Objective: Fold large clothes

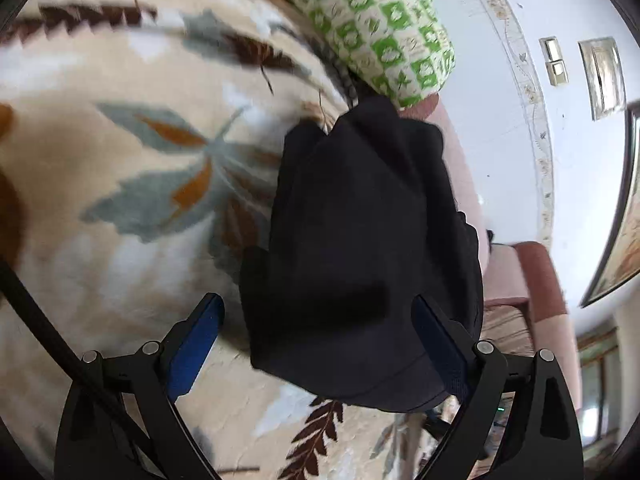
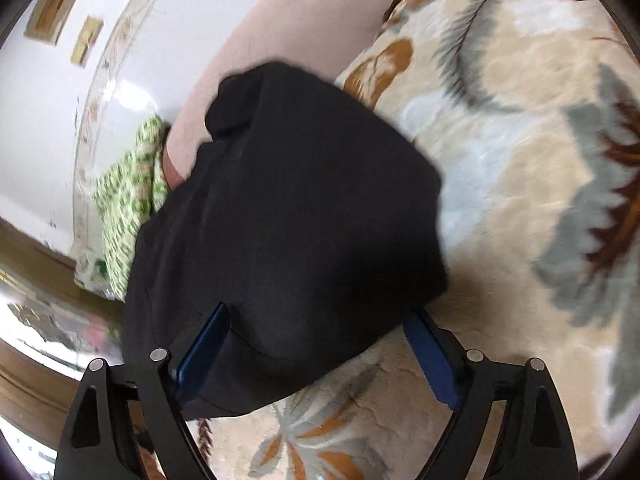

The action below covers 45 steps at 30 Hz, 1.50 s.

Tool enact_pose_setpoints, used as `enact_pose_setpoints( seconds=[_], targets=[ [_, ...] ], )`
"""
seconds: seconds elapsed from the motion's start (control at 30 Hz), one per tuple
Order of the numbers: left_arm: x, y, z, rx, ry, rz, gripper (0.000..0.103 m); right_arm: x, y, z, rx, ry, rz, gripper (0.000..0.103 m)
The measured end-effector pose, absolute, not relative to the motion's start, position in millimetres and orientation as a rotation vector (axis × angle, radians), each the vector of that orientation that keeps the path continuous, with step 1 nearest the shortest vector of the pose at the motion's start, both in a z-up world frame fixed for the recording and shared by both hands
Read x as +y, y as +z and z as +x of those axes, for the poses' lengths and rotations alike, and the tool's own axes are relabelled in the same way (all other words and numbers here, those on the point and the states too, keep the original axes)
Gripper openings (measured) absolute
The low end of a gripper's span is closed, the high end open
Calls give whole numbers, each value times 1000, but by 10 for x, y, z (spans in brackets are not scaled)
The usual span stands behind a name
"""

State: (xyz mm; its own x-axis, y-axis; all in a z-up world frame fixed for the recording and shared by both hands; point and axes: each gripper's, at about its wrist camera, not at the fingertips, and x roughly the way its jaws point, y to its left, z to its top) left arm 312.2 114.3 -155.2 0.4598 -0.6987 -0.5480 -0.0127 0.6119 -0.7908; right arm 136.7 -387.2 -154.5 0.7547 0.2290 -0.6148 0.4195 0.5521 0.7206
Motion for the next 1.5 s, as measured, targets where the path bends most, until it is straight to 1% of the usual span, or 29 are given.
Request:
enact_pose_setpoints(
  seconds=[0.1,0.2,0.33,0.37,0.4,0.43,0.47,0.5,0.53,0.57,0.6,0.7,0.87,1.0,1.1,1.13,1.17,1.2,1.27,1.3,1.4,1.43,1.47,1.5],
  targets=[
    [1055,-1557,3160,989,-493,-803,97,-3866,-1556,1418,712,-108,1002,96],
    [858,-1525,3198,977,-583,-778,98,-3902,-1584,1540,684,-95,1026,102],
    [560,-1497,3222,972,-482,-659,99,-3911,-1592,1692,671,-137,1037,103],
    [531,-1481,3214,970,-467,-655,94,-3897,-1581,1712,677,-147,1027,101],
    [512,-1453,3204,972,-450,-652,86,-3878,-1555,1743,686,-168,1014,91],
    [507,-1414,3193,978,-423,-642,69,-3867,-1528,1741,687,-178,1009,85],
    [520,-1349,3174,980,-396,-632,53,-3861,-1472,1734,682,-175,1008,72],
    [535,-1270,3151,974,-391,-628,48,-3886,-1436,1703,676,-165,1008,58],
    [536,-1194,3125,965,-390,-616,43,-3872,-1342,1694,664,-151,997,52],
    [542,-1134,3091,957,-386,-603,41,-3838,-1237,1686,653,-148,972,46],
    [522,-1072,3057,949,-376,-588,40,-3800,-1158,1687,644,-149,952,43],
    [499,-924,2929,937,-345,-541,39,-3746,-1010,1638,624,-142,952,40],
    [599,-810,2706,943,-344,-520,39,-3715,-871,1336,607,-108,1021,39],
    [738,-844,2405,978,-329,-501,40,-3534,-771,1006,655,-115,971,39],
    [827,-822,2176,985,-313,-465,42,-3438,-823,675,683,-108,965,40],
    [847,-817,2103,993,-309,-458,46,-3403,-884,547,697,-109,980,40],
    [867,-828,2058,1009,-302,-451,49,-3405,-952,438,712,-116,996,43],
    [889,-845,2026,1029,-298,-448,50,-3414,-1028,387,735,-127,1016,47],
    [960,-870,1979,1056,-286,-442,54,-3481,-1187,322,790,-158,1055,63],
    [990,-851,1954,1053,-279,-436,54,-3509,-1225,298,799,-166,1073,68],
    [1086,-677,1846,1009,-253,-372,56,-3587,-1202,120,768,-188,1087,71],
    [1127,-617,1810,981,-232,-355,57,-3606,-1128,55,752,-218,1044,72],
    [1159,-563,1779,948,-200,-337,58,-3617,-1066,6,733,-253,1007,77],
    [1179,-487,1758,896,-149,-303,59,-3625,-956,-70,698,-329,934,77]
  ],
)
